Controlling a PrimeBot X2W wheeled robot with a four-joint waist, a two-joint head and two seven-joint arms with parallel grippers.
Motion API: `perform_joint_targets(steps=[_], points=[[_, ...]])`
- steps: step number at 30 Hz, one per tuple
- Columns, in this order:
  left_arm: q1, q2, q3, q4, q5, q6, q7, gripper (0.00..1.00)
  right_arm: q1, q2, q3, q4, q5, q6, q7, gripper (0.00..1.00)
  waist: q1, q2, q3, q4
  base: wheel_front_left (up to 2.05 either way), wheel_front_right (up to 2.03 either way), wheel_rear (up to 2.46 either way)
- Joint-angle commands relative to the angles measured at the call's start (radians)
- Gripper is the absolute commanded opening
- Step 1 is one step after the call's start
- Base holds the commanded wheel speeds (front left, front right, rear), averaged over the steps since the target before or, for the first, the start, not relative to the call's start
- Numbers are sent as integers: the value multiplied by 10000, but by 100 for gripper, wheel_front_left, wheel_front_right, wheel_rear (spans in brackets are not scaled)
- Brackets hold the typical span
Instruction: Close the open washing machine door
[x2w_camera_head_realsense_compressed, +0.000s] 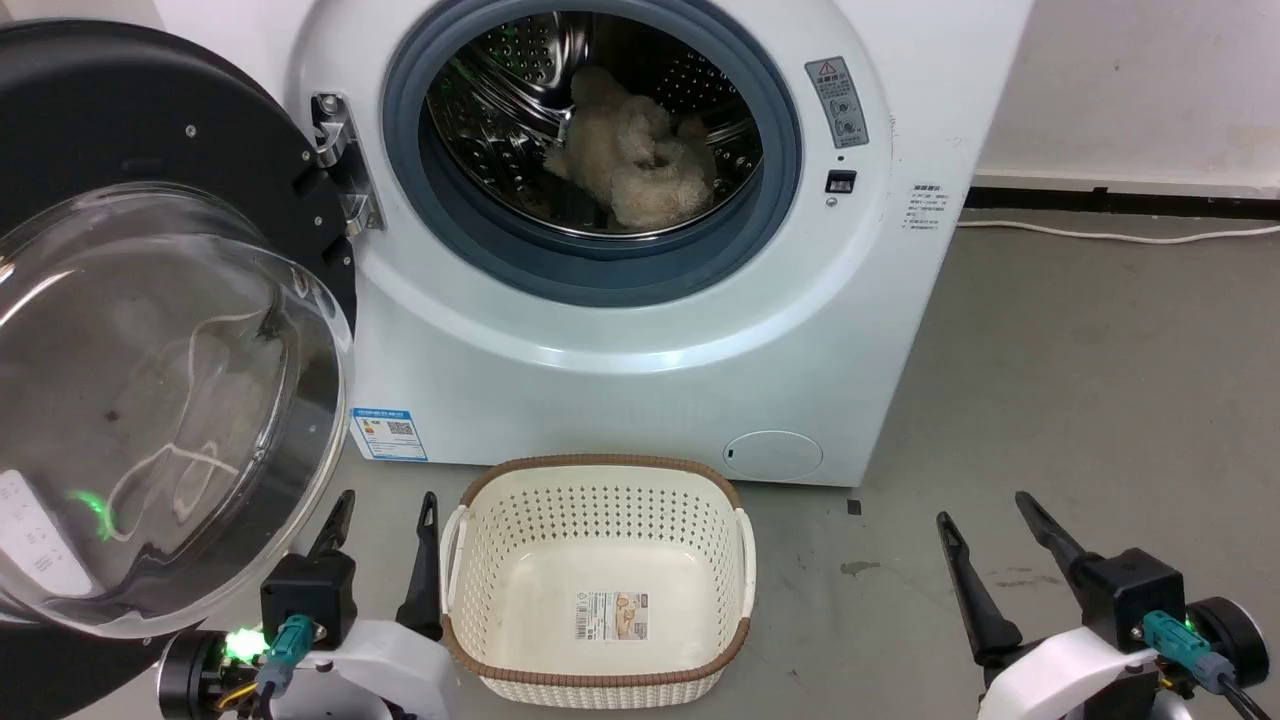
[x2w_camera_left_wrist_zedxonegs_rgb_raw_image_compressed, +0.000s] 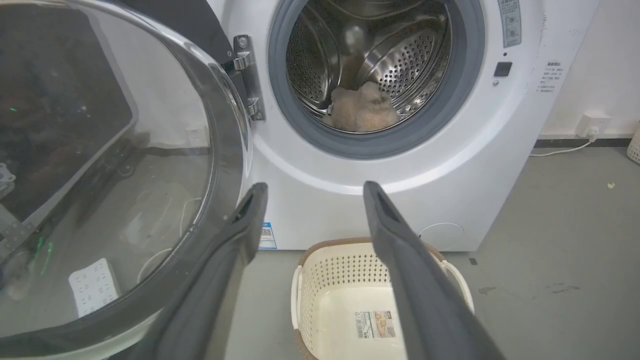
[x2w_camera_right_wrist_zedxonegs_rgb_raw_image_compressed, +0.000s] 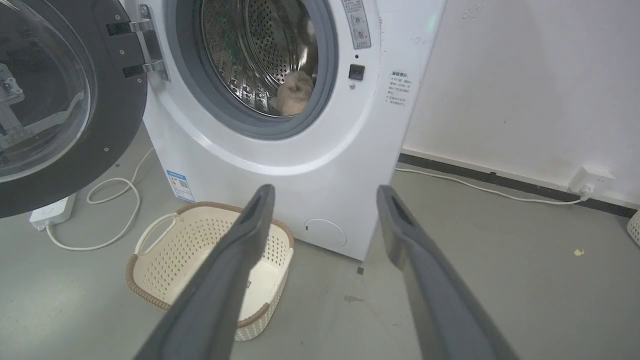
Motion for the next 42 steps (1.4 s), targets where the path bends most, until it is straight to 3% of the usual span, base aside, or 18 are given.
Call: perform_joint_targets(steps=[1, 12, 18, 42], points=[[-21, 2, -29, 18, 13, -6, -59, 100, 17, 1, -33, 5, 66, 0, -56, 100, 0, 0, 1, -3, 0, 0, 0], [-73, 38, -246, 93, 21, -7, -331, 100, 130, -1, -104, 26, 180, 1, -327, 100, 0, 0, -41, 198, 0, 0, 0], [-38, 139, -475, 217, -5, -52, -582, 100, 294, -9, -13, 126, 323, 2, -558, 100, 0, 0, -225, 990, 0, 0, 0], [453, 284, -524, -438, -4, 398, -1083, 100, -387, -358, 1156, 817, 787, 3, -1077, 100, 0, 0, -84, 2135, -2, -2, -2]])
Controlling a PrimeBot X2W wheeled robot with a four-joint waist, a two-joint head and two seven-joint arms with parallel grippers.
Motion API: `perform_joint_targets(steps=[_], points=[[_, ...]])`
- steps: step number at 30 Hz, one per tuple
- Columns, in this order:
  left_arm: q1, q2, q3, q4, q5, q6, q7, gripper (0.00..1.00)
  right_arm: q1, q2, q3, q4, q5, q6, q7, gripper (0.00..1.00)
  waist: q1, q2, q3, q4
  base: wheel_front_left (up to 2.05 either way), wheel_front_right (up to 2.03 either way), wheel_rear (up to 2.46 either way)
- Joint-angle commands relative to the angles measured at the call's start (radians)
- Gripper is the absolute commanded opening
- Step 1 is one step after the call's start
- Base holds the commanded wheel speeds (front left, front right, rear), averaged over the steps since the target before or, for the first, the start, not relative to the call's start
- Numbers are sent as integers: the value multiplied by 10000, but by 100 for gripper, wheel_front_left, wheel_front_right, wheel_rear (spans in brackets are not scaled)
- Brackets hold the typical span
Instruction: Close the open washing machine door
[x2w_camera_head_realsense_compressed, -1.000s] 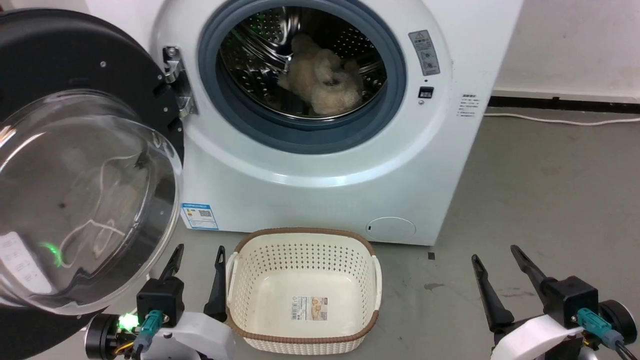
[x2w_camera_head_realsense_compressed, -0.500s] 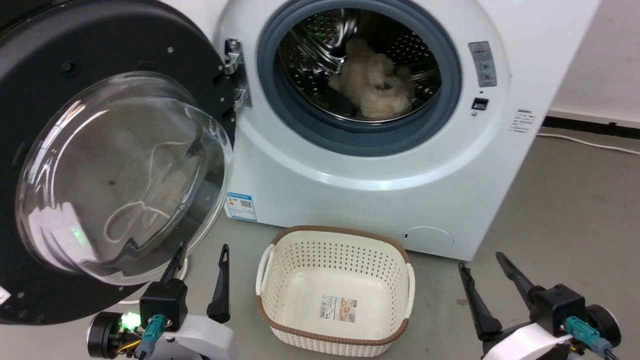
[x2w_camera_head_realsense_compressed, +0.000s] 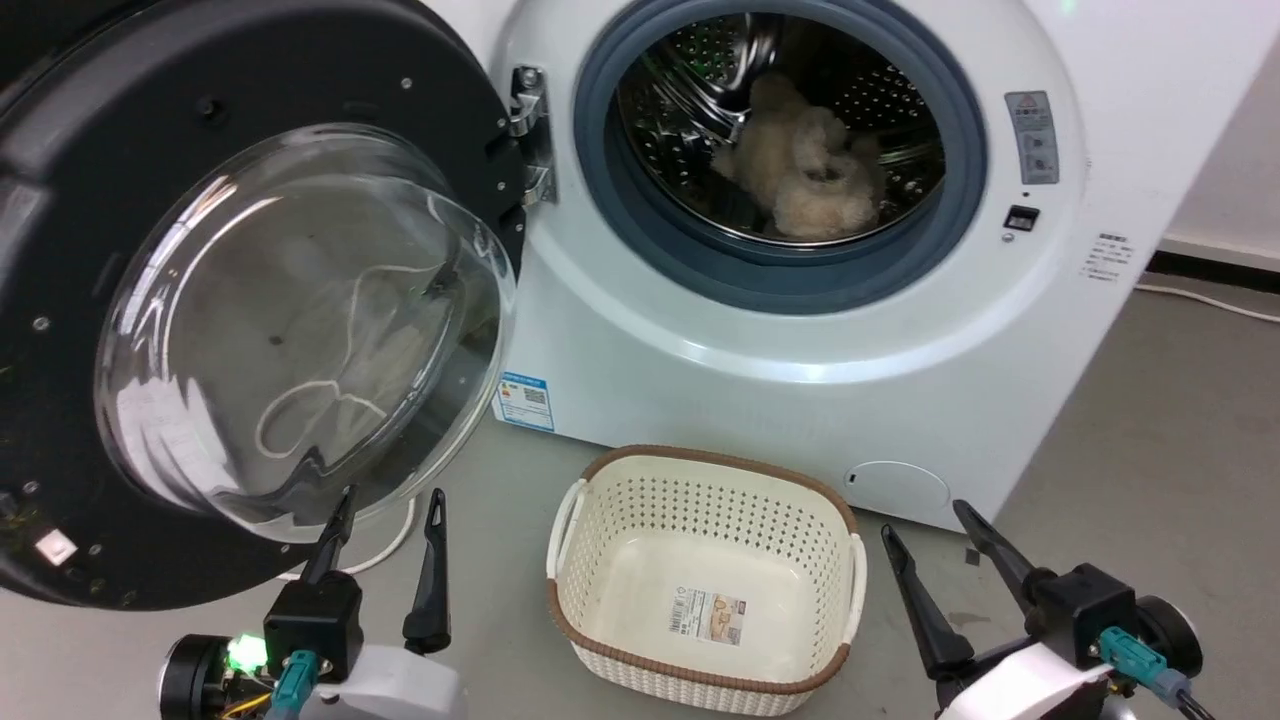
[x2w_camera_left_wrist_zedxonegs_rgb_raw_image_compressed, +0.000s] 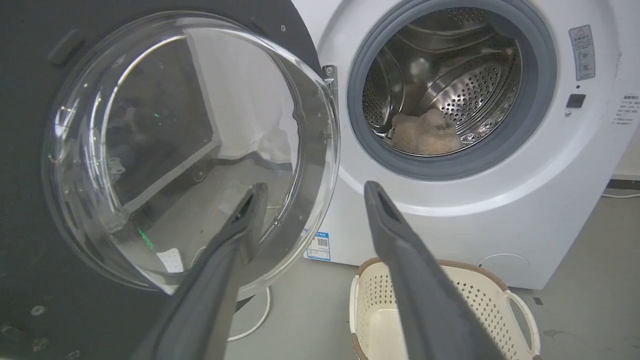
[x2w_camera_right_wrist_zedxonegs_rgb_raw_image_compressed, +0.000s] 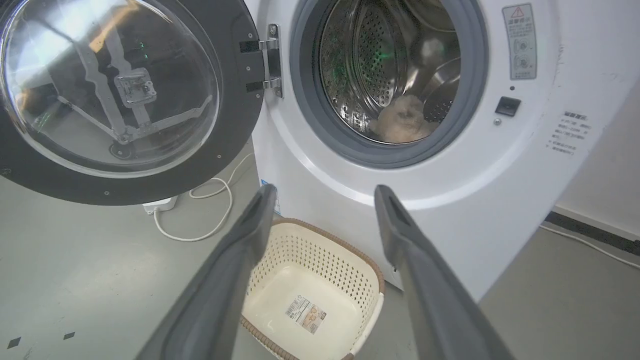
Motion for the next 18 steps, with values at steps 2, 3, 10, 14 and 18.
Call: perform_joint_targets(steps=[2, 3, 10, 14, 18], points=[[184, 56, -60, -126, 22, 88, -132, 100, -176, -76, 127, 101, 137, 3, -130, 100, 0, 0, -8, 126, -2, -2, -2], [203, 64, -68, -158, 30, 114, -153, 100, -184, -80, 166, 127, 158, 3, -152, 100, 0, 0, -9, 167, 0, 0, 0], [350, 158, -152, -288, 36, 222, -299, 100, -266, -90, 444, 256, 334, 4, -301, 100, 0, 0, -28, 447, 0, 0, 0], [402, 204, -178, -347, 18, 289, -383, 100, -288, -123, 564, 300, 413, 4, -386, 100, 0, 0, -21, 620, 0, 0, 0], [459, 226, -185, -438, -4, 387, -466, 100, -302, -196, 673, 369, 487, 4, -469, 100, 0, 0, -11, 796, 0, 0, 0]])
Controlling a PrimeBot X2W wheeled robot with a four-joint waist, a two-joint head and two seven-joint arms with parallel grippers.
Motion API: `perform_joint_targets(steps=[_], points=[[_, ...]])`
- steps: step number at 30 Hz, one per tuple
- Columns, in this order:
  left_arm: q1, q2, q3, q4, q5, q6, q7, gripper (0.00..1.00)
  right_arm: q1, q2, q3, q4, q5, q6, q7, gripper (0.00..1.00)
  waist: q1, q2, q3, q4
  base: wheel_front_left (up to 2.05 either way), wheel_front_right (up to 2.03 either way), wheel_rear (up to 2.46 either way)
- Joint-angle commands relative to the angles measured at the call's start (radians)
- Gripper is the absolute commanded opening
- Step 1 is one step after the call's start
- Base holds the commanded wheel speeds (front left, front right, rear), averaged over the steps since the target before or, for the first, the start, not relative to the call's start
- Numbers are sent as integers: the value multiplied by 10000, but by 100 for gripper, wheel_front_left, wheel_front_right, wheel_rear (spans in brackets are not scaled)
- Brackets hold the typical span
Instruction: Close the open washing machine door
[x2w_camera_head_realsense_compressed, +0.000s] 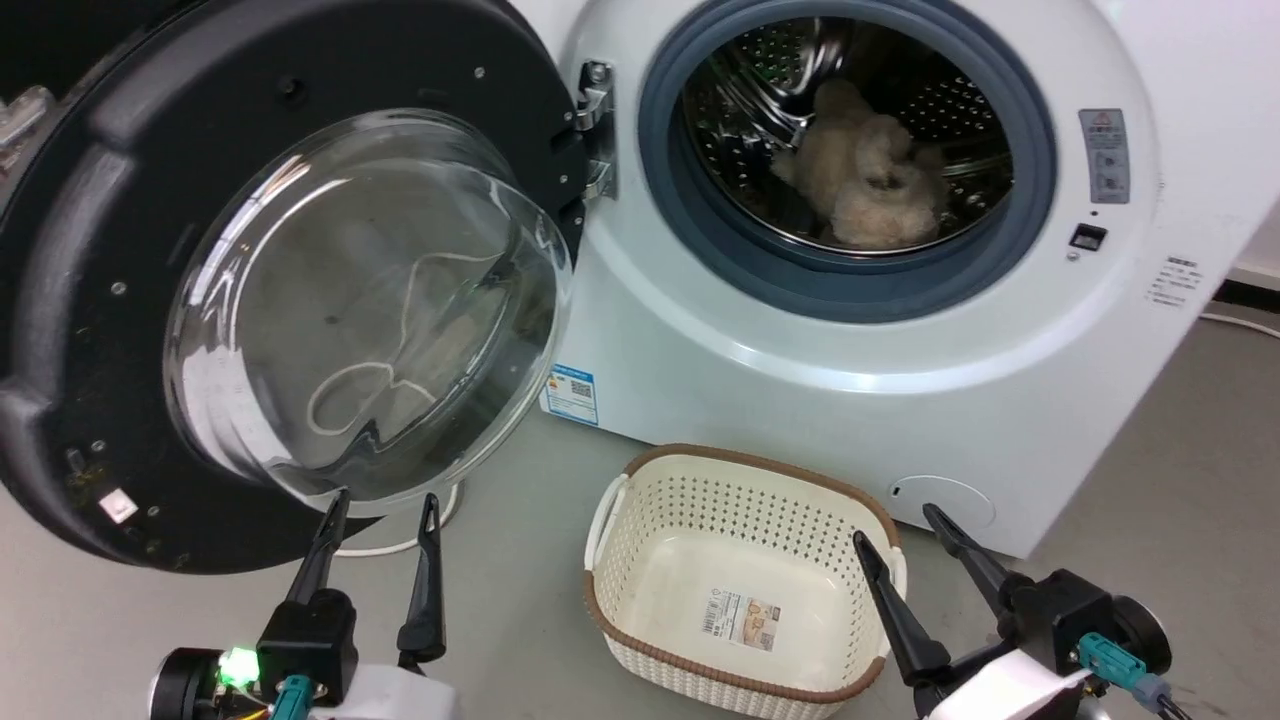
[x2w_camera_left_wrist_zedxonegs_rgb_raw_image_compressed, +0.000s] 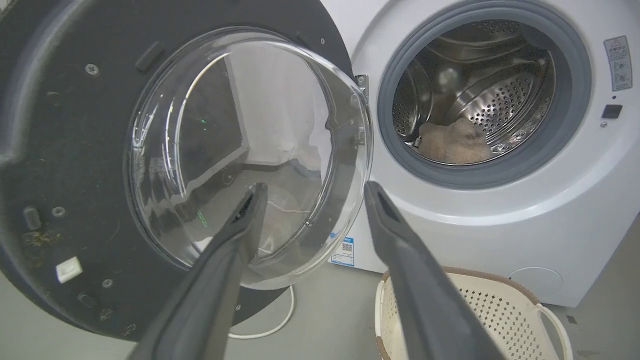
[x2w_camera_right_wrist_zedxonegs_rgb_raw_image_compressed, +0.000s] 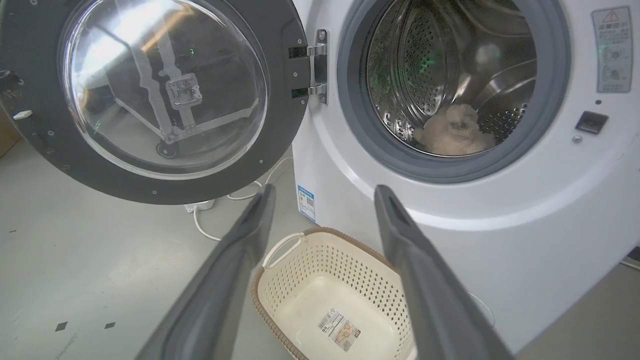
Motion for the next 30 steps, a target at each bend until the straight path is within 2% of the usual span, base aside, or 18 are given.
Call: perform_joint_targets(steps=[1, 29, 30], points=[[181, 75, -13, -100, -12, 101, -134, 100, -163, -88, 93, 69, 118, 4, -127, 100, 0, 0, 5, 103, -1, -1, -1], [613, 242, -62, -432, -227, 449, -824, 100, -151, -107, 785, 566, 650, 7, -818, 100, 0, 0, -73, 1437, 0, 0, 0], [620, 255, -41, -434, -261, 432, -845, 45, -145, -93, 783, 570, 663, 7, -839, 100, 0, 0, -86, 1469, 0, 0, 0]])
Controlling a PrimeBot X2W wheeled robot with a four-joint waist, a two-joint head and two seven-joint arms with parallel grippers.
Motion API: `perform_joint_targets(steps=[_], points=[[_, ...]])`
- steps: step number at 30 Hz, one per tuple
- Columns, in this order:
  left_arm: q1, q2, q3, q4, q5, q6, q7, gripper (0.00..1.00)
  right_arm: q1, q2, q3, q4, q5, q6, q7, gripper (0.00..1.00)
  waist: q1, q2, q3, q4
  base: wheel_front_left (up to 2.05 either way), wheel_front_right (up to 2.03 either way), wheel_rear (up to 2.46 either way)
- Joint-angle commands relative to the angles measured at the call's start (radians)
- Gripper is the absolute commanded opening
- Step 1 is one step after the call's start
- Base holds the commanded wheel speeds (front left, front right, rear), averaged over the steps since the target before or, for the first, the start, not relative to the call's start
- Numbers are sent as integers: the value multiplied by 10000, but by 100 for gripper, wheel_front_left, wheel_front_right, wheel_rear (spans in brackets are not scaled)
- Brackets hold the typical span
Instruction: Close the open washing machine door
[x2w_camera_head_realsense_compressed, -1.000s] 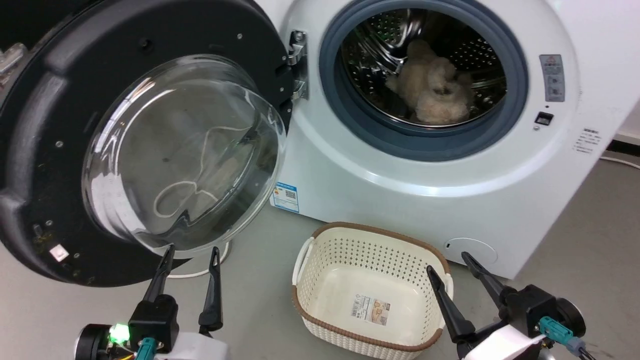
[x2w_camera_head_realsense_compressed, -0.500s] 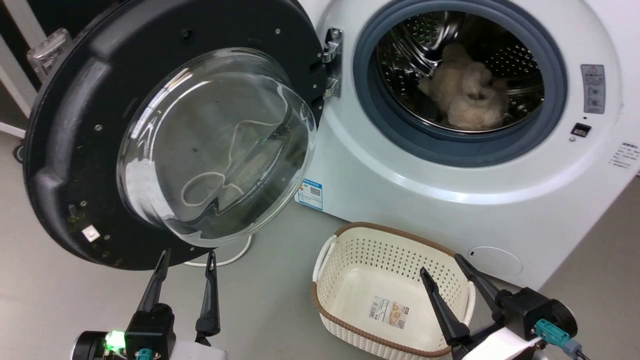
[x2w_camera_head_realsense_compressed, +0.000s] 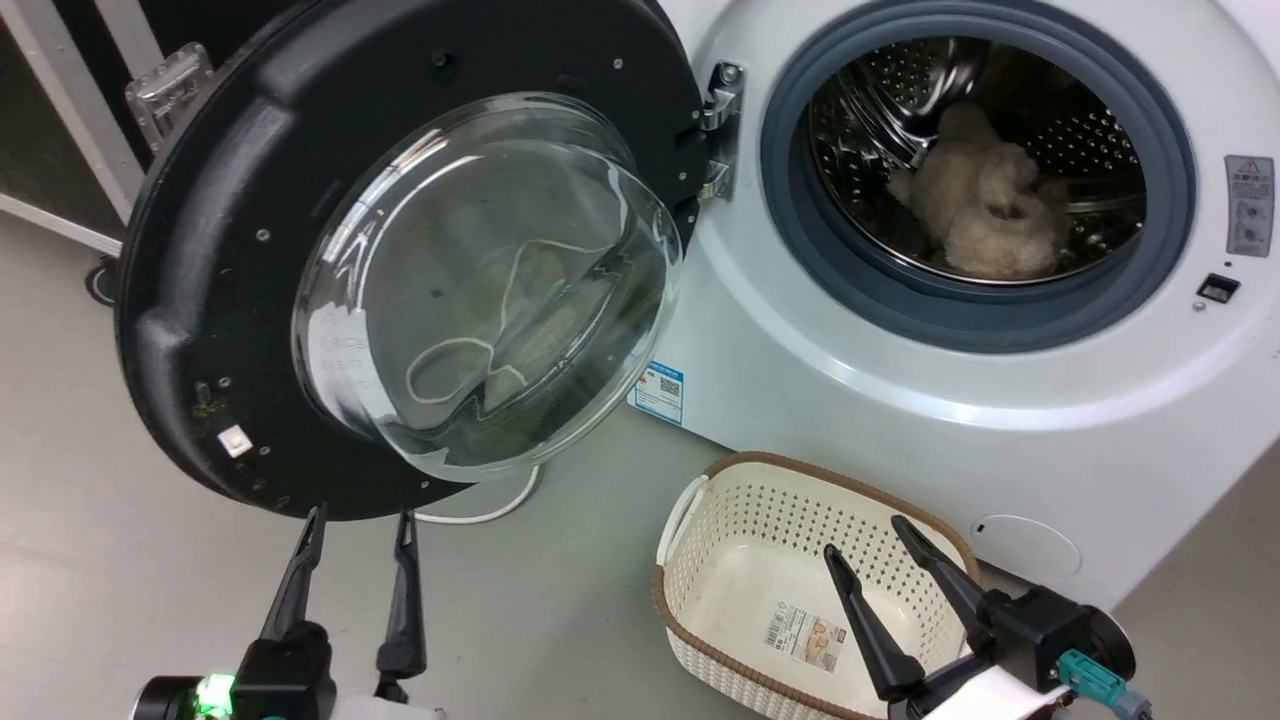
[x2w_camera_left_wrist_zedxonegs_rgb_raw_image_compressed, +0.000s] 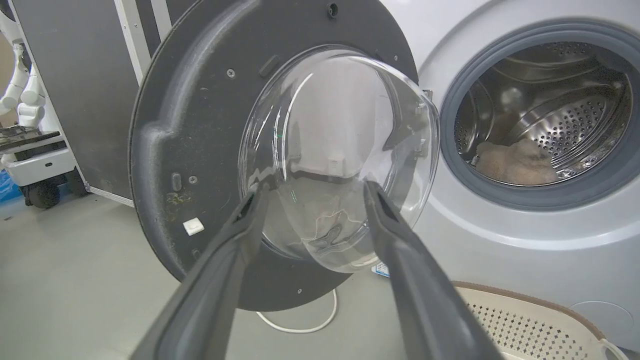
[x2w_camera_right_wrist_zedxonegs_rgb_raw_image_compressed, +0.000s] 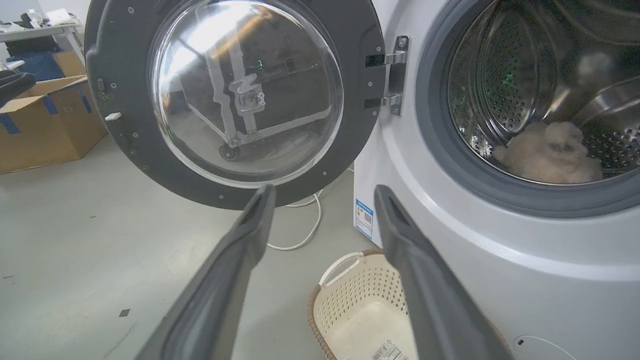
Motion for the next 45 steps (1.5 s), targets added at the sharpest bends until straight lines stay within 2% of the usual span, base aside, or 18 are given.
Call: perform_joint_targets(steps=[1, 7, 11, 15, 17, 22, 25, 28, 32, 37, 42, 45], points=[[123, 66, 34, -62, -77, 8, -100, 0, -28, 32, 41, 47, 107, 7, -98, 100, 1, 0, -24, 56, 0, 0, 0], [-141, 88, 398, -482, -527, -181, -225, 0, 94, 97, -52, 38, 133, 7, -223, 100, 1, 0, -76, 275, 0, 0, 0], [-662, 278, 1090, -802, -1163, -531, -309, 0, 338, 152, -264, -32, 99, 7, -307, 100, 1, 0, -72, 441, 0, 0, 0], [-1758, 672, 2080, -351, -2441, -1040, -366, 0, 708, 206, -557, -131, 10, 8, -391, 100, 1, 0, -5, 612, 0, 0, 0], [-2487, 863, 2789, -25, -3425, -1133, -142, 0, 783, 214, -559, -218, -55, 8, -432, 100, 1, 0, 222, 488, 0, 0, 0], [-4486, 1587, 4162, 1264, -5798, -1132, 1481, 0, 679, -91, -495, -390, -69, 8, -474, 100, 1, 0, 828, 88, 0, 0, 0], [-5561, 2077, 4733, 2391, -6752, -933, 2421, 0, 556, -292, -429, -473, -26, 8, -441, 100, 1, 0, 1119, -209, 0, 0, 0], [-6450, 2643, 5259, 3607, -7390, -899, 2817, 0, 349, -457, -302, -535, 49, 8, -405, 100, 1, 0, 1391, -520, 0, 0, 0], [-7297, 2986, 5818, 5347, -8325, -654, 3635, 0, 136, -640, -209, -581, 155, 8, -381, 100, 1, 0, 1636, -839, 0, 0, 0], [-7693, 3366, 6050, 6684, -9206, -611, 5154, 0, 28, -835, -178, -560, 240, 8, -372, 100, 1, 0, 1756, -1101, 0, 0, 0], [-7463, 3532, 6092, 7071, -9777, -861, 6374, 0, 118, -811, -219, -468, 281, 8, -390, 100, 1, 0, 1566, -1156, 0, 0, 0], [-7176, 3449, 6012, 7057, -10229, -1162, 7368, 0, 219, -685, -234, -346, 277, 8, -405, 100, 1, 0, 1312, -1125, 0, 0, 0]])
